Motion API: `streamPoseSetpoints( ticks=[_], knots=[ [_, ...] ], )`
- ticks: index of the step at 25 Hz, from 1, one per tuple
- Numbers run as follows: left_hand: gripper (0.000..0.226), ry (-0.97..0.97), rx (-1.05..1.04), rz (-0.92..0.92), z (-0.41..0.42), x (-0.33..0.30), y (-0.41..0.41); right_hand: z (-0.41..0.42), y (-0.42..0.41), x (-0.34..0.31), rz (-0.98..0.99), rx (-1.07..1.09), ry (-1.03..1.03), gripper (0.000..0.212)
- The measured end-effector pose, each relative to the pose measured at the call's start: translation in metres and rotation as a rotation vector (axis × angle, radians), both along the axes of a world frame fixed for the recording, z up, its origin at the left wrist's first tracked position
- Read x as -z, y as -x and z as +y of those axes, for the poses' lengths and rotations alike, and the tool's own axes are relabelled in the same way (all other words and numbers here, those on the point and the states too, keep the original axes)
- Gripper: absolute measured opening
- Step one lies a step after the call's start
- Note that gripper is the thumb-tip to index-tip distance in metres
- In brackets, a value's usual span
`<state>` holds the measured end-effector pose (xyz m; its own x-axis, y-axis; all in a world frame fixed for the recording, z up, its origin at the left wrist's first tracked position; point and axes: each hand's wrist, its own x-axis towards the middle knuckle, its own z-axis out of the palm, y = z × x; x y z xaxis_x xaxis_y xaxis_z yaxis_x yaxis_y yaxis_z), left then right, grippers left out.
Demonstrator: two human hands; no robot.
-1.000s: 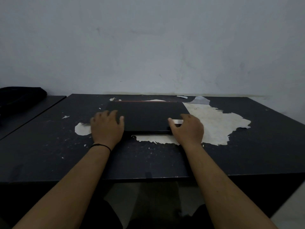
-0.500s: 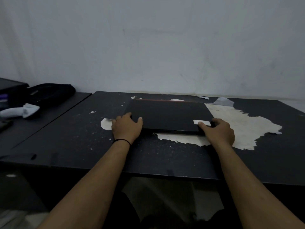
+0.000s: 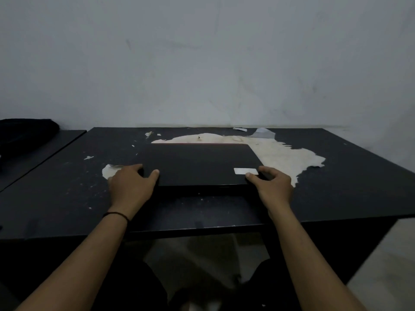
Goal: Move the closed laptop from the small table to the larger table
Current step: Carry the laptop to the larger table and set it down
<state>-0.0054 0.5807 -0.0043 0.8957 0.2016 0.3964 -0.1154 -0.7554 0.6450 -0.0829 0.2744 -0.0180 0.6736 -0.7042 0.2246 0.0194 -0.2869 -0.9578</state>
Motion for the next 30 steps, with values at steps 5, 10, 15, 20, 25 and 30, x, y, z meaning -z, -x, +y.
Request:
streamPoseSetpoints(
  ticks=[5, 10, 15, 20, 25, 30],
  knots=[
    [0.047, 0.059, -0.023, -0.035, 0.004, 0.014, 0.047, 0.007, 0.041, 0.009, 0.027, 0.05, 0.103, 0.039],
    [0.059, 0.086, -0.06, 0.021, 0.003, 0.023, 0.058, 0.012, 0.049, 0.007, 0.056, 0.097, 0.155, 0.031],
    [0.054, 0.08, -0.081, -0.031, 0.005, 0.025, 0.062, 0.02, 0.047, 0.01, 0.023, 0.169, 0.221, 0.021],
    [0.05, -0.101, -0.108, 0.02, 0.002, 0.027, 0.062, 0.022, 0.045, 0.012, 0.042, 0.157, 0.276, 0.014],
    [0.048, -0.43, 0.029, -0.206, -0.012, 0.027, 0.07, 0.045, 0.046, 0.023, 0.055, 0.135, 0.778, 0.026],
    [0.055, -0.494, 0.185, -0.189, -0.042, 0.039, 0.083, 0.08, 0.049, 0.041, -0.013, -0.07, 0.992, 0.041]
  ],
)
